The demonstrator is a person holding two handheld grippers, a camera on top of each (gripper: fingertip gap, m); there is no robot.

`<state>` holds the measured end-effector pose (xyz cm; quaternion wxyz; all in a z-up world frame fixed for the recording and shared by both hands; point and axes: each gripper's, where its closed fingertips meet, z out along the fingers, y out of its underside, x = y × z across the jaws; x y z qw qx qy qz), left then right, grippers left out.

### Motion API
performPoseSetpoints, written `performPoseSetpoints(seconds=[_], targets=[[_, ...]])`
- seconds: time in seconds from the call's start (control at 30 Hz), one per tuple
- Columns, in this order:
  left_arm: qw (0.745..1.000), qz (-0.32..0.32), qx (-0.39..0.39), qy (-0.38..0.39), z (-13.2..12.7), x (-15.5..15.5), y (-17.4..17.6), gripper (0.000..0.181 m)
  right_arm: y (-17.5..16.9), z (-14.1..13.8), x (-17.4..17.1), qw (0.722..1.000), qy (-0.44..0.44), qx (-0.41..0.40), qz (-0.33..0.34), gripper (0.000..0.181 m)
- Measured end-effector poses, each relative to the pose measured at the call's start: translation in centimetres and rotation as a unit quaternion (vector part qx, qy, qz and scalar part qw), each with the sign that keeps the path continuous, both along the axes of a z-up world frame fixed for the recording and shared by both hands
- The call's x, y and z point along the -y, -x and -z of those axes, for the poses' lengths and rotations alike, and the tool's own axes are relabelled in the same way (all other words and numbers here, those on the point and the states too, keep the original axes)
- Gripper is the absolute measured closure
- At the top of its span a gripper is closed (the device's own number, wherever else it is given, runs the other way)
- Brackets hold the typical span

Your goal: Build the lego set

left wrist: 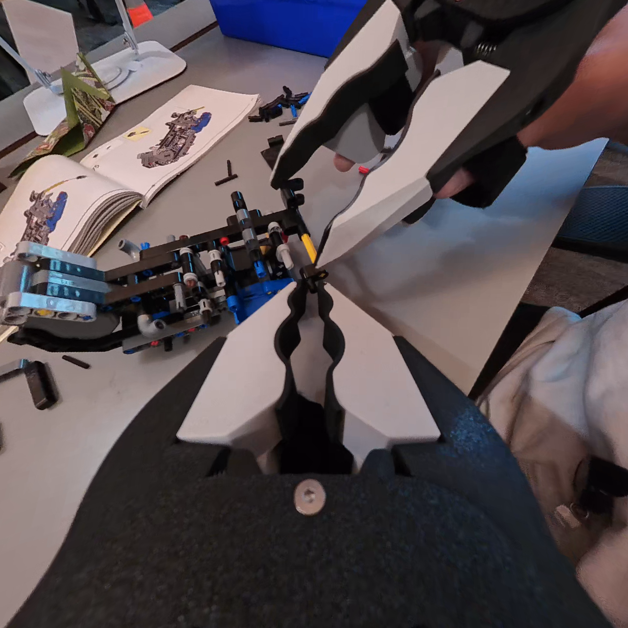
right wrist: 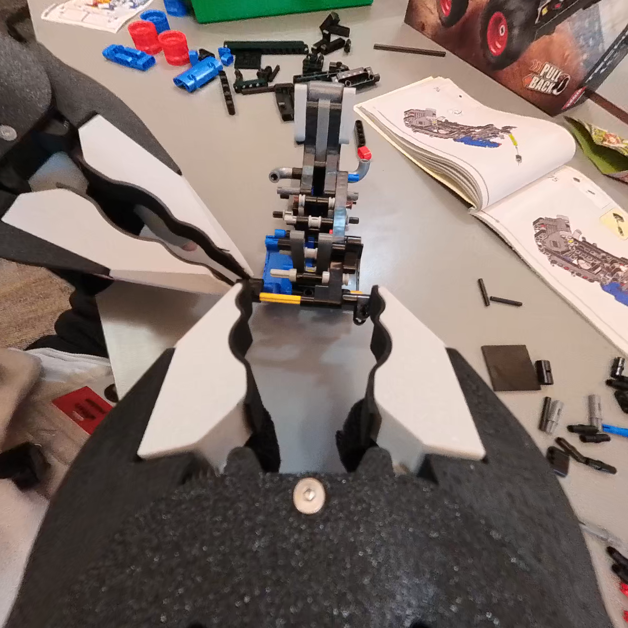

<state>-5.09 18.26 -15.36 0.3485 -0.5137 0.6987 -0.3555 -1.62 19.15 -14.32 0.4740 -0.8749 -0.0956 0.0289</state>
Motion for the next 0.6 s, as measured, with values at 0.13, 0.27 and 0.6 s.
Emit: performPoseSetpoints(seconds=[0.13,0.27,0.6], targets=[[1.000,0.007,0.000,-0.012,0.1,0.0,-0.1,0.177,0.1,0.3,0.1,1.000,0.014,0.019,-0.006,0.107],[1.000,0.007,0.000,-0.013,0.1,0.0,-0.2,0.177,-0.1,0.3,-0.1,1.000,0.021,0.018,-0.006,0.108],[1.000,0.008,0.011,-0.006,-0.1,0.1,-0.4,0.177,-1.6,-1.0,-0.3,0.999,-0.003,0.049,0.007,0.119]])
